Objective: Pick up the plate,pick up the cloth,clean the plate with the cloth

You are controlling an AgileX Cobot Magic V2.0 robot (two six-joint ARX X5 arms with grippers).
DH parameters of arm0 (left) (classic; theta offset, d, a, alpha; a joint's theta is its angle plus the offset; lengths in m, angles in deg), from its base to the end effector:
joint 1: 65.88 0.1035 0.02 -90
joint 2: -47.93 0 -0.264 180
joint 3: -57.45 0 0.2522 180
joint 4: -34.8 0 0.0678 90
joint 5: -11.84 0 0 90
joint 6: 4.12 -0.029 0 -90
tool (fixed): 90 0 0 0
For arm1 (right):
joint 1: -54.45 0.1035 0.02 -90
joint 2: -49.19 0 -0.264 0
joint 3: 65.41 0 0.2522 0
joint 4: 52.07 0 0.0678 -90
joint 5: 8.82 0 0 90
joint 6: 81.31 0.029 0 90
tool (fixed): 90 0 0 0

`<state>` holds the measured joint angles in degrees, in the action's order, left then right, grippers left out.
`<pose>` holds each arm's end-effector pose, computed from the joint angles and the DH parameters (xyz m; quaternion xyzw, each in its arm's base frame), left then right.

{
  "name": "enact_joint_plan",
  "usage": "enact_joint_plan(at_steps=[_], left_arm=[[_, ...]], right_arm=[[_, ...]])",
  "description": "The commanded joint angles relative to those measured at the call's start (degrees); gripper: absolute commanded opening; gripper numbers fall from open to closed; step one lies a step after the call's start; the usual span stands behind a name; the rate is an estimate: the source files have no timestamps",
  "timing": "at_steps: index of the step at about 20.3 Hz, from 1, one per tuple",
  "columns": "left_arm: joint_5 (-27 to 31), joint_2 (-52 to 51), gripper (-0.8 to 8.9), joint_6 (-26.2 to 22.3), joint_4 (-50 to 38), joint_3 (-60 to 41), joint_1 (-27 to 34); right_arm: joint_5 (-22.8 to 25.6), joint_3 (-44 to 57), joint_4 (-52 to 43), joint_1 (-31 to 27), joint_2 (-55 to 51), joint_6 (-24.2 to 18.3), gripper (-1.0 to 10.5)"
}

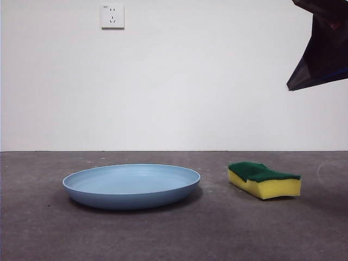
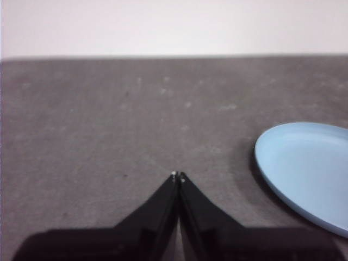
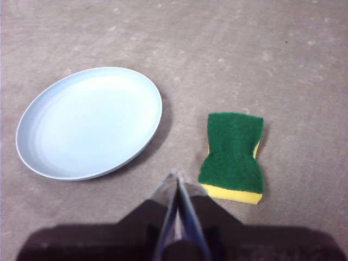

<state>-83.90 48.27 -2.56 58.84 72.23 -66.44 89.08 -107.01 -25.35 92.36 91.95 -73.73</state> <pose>0.0955 -0.0038 0.1518 -0.0173 0.0843 -0.0536 0.9948 0.1316 0.0974 0.2325 -0.0316 0.2380 0.2361 0.9416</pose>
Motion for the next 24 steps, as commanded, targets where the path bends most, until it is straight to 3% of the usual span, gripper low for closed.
enact_joint_plan(at_steps=[1, 16, 20, 24], left_arm=[[-0.3, -0.2, -0.03, 0.1, -0.1, -0.8, 1.0], [-0.3, -0.2, -0.03, 0.1, -0.1, -0.8, 1.3], [-0.3, -0.2, -0.03, 0.1, -0.1, -0.8, 1.3], [-0.3, -0.2, -0.03, 0.1, -0.1, -0.8, 1.3]], right_arm=[[-0.1, 0.3, -0.5, 0.0, 0.0, 0.5, 0.0], [0.2, 0.3, -0.5, 0.0, 0.0, 0.3, 0.0], [13.5, 0.3, -0.2, -0.4, -1.6, -1.7, 0.0], [13.1, 0.3, 0.9, -4.7, -8.0, -1.7, 0.0]])
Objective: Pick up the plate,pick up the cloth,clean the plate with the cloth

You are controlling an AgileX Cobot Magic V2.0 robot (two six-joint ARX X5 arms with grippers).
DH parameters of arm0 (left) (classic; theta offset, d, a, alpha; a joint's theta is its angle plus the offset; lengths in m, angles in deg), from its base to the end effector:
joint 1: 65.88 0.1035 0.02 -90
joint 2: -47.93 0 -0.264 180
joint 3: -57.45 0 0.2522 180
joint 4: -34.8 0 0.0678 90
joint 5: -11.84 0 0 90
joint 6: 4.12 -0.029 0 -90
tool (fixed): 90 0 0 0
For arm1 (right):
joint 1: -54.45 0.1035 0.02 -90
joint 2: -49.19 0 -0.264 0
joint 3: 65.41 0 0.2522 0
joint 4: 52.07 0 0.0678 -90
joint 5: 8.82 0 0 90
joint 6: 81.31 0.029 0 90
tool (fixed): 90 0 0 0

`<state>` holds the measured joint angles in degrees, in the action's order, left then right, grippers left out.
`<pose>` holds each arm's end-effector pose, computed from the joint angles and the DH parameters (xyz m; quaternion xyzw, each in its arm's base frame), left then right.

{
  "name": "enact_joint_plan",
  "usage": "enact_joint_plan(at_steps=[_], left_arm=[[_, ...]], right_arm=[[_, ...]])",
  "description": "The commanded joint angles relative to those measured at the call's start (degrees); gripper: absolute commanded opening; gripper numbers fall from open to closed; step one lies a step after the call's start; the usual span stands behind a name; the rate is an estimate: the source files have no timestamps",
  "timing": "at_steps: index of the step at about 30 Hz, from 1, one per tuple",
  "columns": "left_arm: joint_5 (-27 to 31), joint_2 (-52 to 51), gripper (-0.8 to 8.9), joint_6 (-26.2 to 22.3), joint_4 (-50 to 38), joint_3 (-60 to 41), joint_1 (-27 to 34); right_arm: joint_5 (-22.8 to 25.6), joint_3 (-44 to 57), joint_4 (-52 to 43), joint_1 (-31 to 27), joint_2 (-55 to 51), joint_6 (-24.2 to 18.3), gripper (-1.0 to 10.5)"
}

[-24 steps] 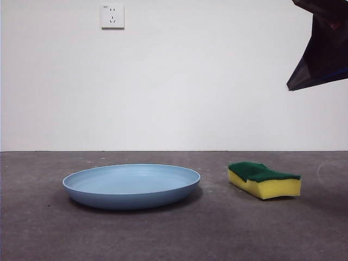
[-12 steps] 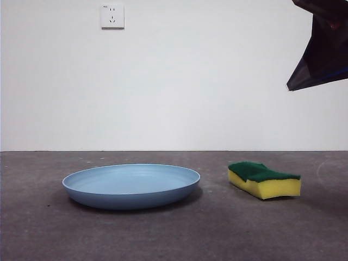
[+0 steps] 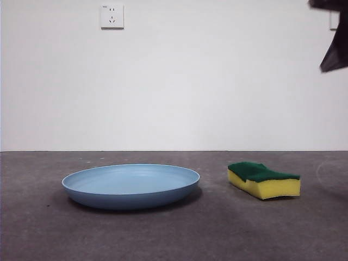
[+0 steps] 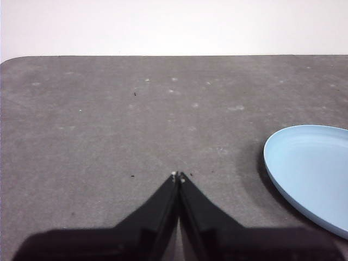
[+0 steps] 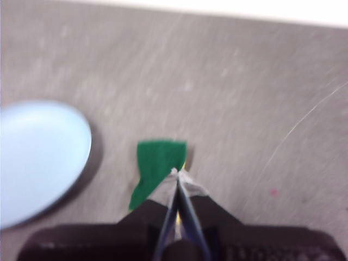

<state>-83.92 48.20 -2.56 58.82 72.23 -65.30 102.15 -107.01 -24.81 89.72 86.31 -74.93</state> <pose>0.0955 -0.0019 0.1520 -0.0181 0.0834 -0.0439 0.9954 0.1272 0.0772 0.2458 -0.0388 0.1807 0.1121 0.9764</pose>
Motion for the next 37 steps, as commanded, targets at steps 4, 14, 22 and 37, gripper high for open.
enact_joint_plan(at_steps=[4, 14, 22, 37], left_arm=[[-0.3, -0.2, -0.03, 0.1, -0.1, -0.8, 0.2], [-0.3, -0.2, -0.03, 0.1, -0.1, -0.8, 0.2], [-0.3, -0.2, -0.03, 0.1, -0.1, -0.8, 0.2], [-0.3, -0.2, -0.03, 0.1, -0.1, -0.8, 0.2]], right_arm=[[-0.1, 0.5, 0.3, -14.1, -10.8, 2.5, 0.0], [-12.4, 13.7, -4.8, -29.2, -26.8, 4.1, 0.0], [-18.7, 24.2, -8.4, -29.2, -34.5, 4.7, 0.0], [-23.0, 27.5, -3.2, -29.2, -37.1, 4.1, 0.0]])
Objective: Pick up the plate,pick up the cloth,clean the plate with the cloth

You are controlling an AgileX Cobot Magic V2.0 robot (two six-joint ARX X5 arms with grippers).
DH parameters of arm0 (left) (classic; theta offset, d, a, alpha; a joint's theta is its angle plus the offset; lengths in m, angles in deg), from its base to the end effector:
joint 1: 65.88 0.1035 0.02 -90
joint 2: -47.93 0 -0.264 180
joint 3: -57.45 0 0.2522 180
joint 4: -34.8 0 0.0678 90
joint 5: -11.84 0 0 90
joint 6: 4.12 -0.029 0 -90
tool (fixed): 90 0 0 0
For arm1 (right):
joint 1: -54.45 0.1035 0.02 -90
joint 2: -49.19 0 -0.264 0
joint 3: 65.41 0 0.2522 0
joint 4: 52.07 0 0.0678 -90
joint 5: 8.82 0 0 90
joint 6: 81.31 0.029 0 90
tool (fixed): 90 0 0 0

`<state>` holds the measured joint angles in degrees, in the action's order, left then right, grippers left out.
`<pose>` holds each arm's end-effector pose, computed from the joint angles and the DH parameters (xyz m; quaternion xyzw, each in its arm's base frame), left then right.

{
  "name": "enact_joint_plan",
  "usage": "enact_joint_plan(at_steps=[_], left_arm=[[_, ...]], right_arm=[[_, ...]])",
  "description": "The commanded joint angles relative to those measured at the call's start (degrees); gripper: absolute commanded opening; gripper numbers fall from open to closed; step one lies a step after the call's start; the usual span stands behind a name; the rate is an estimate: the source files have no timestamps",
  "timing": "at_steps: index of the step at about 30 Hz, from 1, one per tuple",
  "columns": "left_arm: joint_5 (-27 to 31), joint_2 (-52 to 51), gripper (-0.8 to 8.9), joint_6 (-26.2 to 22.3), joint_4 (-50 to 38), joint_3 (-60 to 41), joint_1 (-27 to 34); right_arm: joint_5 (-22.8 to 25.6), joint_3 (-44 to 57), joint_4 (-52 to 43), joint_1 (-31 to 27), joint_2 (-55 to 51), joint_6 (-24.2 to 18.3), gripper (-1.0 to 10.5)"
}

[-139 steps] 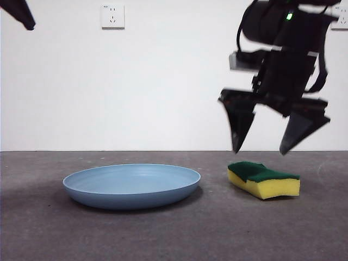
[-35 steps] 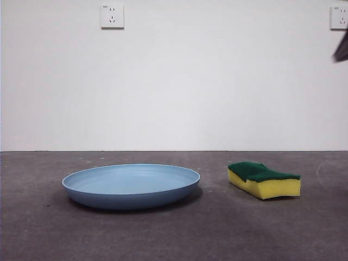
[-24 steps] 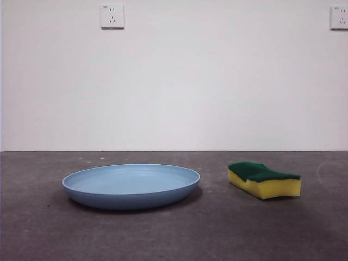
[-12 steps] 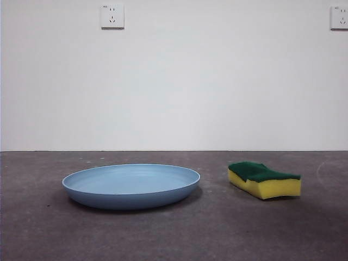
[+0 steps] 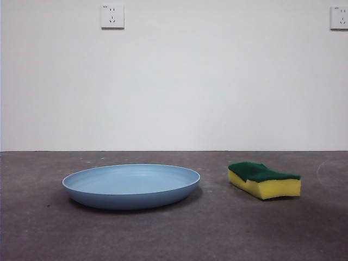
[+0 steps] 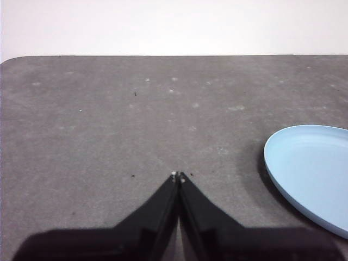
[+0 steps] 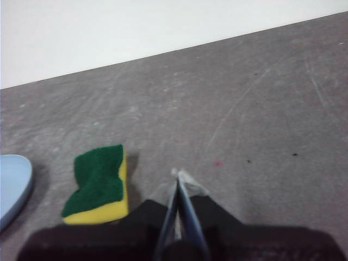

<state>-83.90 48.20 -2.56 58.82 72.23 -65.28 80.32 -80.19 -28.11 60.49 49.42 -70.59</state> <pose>0.0955 -0.0019 0.1520 -0.0181 0.0834 -0.0436 0.9954 0.0950 0.0105 0.1521 0.0892 0.0872 0.0521 0.9908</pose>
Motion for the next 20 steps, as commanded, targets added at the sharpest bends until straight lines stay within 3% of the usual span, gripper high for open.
enact_joint_plan(at_steps=[1, 20], left_arm=[[-0.3, -0.2, -0.03, 0.1, -0.1, -0.8, 0.1], [-0.3, -0.2, -0.03, 0.1, -0.1, -0.8, 0.1]], right_arm=[[-1.9, 0.7, 0.2, 0.0, -0.2, -0.1, 0.0], [-1.8, 0.6, 0.1, 0.0, -0.1, 0.1, 0.0]])
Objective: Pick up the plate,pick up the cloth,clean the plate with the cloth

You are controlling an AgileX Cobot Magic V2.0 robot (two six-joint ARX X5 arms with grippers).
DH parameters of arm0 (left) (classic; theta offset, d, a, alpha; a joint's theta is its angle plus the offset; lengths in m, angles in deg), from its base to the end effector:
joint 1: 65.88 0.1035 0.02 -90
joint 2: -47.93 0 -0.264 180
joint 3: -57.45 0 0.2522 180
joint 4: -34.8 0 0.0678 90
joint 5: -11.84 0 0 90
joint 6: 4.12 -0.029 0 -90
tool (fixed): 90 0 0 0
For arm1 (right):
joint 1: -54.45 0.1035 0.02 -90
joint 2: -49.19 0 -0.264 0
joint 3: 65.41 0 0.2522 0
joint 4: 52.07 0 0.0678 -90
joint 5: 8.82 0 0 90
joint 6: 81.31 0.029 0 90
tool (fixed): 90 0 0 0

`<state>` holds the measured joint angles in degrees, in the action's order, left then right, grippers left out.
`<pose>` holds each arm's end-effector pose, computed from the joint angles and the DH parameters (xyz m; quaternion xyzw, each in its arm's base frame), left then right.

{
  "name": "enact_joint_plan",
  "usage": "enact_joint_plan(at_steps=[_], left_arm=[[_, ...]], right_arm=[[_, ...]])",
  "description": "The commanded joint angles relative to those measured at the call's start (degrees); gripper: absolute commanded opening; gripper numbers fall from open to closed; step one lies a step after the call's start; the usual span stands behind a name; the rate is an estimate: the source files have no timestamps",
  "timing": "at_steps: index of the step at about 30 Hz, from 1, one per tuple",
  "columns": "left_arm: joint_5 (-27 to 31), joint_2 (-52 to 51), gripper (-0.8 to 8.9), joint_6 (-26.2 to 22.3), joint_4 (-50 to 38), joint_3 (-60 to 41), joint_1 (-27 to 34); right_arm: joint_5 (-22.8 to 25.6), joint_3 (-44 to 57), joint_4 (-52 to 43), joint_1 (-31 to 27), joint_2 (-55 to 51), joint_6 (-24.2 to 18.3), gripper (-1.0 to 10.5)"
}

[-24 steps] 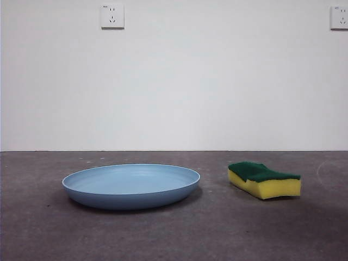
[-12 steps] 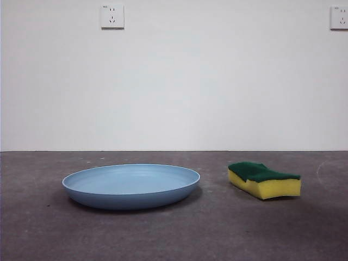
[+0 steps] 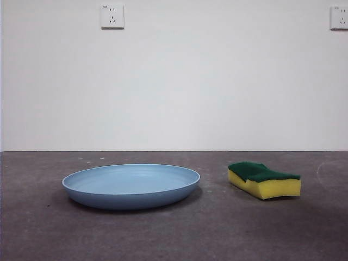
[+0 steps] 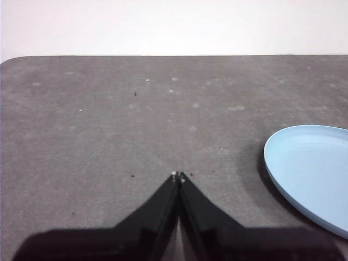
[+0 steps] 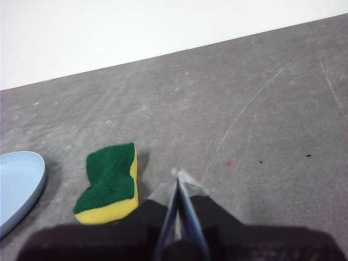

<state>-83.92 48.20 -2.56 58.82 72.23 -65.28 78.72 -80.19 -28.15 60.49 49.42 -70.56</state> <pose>0.0955 -0.0019 0.1520 -0.0182 0.0834 -0.0437 0.9954 0.0949 0.0113 0.1522 0.0906 0.0882 0.0659 0.9898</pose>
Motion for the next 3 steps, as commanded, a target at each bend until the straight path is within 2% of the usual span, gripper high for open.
enact_joint_plan(at_steps=[1, 3], left_arm=[[-0.3, -0.2, -0.03, 0.1, -0.1, -0.8, 0.2], [-0.3, -0.2, -0.03, 0.1, -0.1, -0.8, 0.2]], right_arm=[[-0.2, 0.6, 0.2, 0.0, -0.1, 0.1, 0.0], [-0.2, 0.6, 0.2, 0.0, -0.1, 0.1, 0.0]])
